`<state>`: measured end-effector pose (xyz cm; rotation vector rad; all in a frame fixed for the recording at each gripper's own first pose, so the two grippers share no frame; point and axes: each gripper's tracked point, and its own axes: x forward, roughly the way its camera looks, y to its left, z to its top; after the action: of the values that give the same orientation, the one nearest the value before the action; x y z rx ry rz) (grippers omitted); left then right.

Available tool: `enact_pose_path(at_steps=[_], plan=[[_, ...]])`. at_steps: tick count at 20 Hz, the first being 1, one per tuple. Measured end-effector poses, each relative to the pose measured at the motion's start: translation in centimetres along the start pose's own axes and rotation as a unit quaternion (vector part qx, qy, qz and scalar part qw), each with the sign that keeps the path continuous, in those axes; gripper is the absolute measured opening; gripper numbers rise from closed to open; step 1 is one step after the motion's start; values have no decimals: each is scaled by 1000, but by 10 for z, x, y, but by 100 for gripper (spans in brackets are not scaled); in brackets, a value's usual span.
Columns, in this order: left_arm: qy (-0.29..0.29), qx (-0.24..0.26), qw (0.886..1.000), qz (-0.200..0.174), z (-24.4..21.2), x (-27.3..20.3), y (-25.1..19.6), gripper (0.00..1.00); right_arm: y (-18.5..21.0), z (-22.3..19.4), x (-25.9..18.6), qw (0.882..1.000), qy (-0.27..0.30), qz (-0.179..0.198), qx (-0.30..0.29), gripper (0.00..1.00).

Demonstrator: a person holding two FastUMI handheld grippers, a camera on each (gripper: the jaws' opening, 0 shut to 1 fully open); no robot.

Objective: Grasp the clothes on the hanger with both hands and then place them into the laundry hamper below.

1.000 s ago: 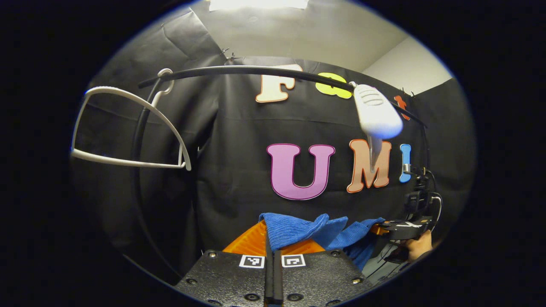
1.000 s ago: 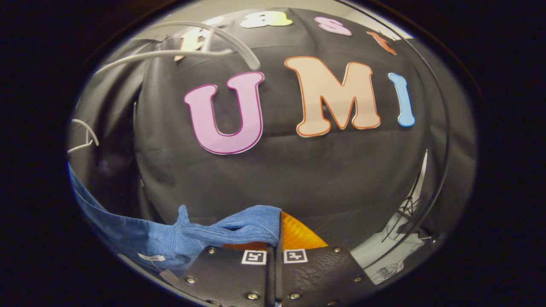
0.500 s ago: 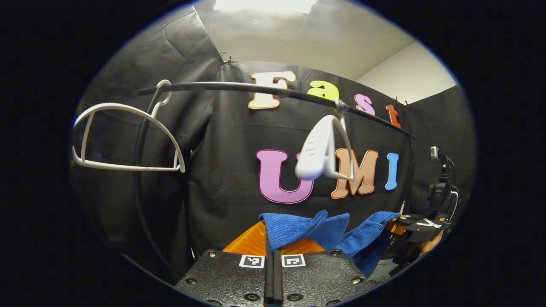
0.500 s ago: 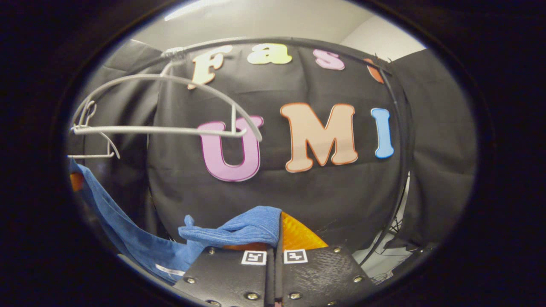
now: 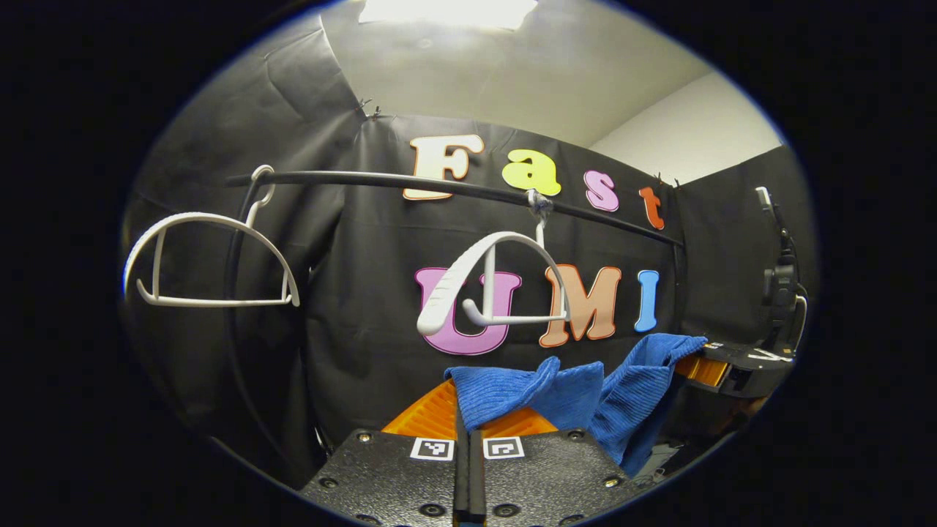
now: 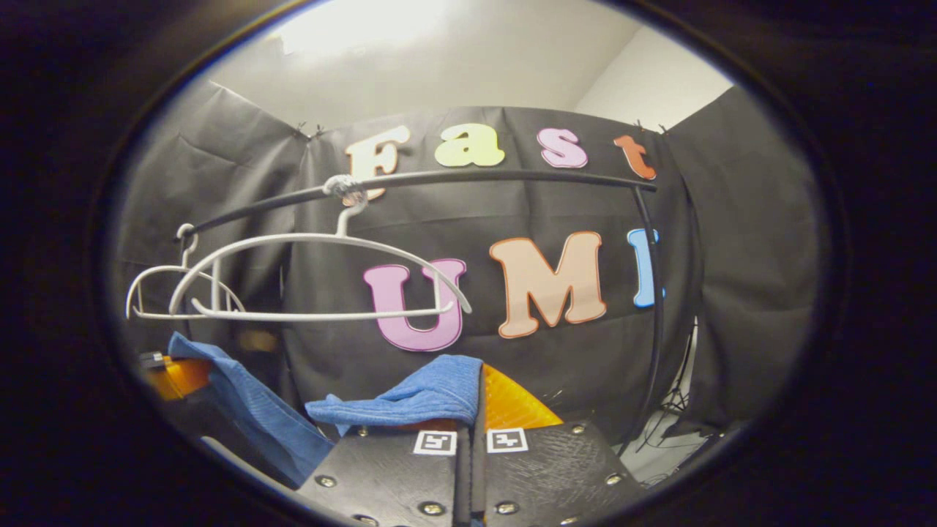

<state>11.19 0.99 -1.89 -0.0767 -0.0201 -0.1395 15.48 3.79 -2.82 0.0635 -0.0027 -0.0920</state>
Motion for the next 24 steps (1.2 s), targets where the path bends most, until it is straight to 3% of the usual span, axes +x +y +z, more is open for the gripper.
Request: enact_pose_path(at_steps=[8,17,21,24], plan=[[-10,5,1000,-26,1,0,-33,0,41,-4,-34,997,0,58,49,4],[6,-12,999,-40,-30,24,-43,0,30,-30,-25,997,5,37,66,1],[12,-14,998,-52,-54,36,-51,1,40,-52,-15,994,13,65,84,1],[20,-1,999,-46,-76,44,-49,1,35,-74,-6,995,25,63,78,1]])
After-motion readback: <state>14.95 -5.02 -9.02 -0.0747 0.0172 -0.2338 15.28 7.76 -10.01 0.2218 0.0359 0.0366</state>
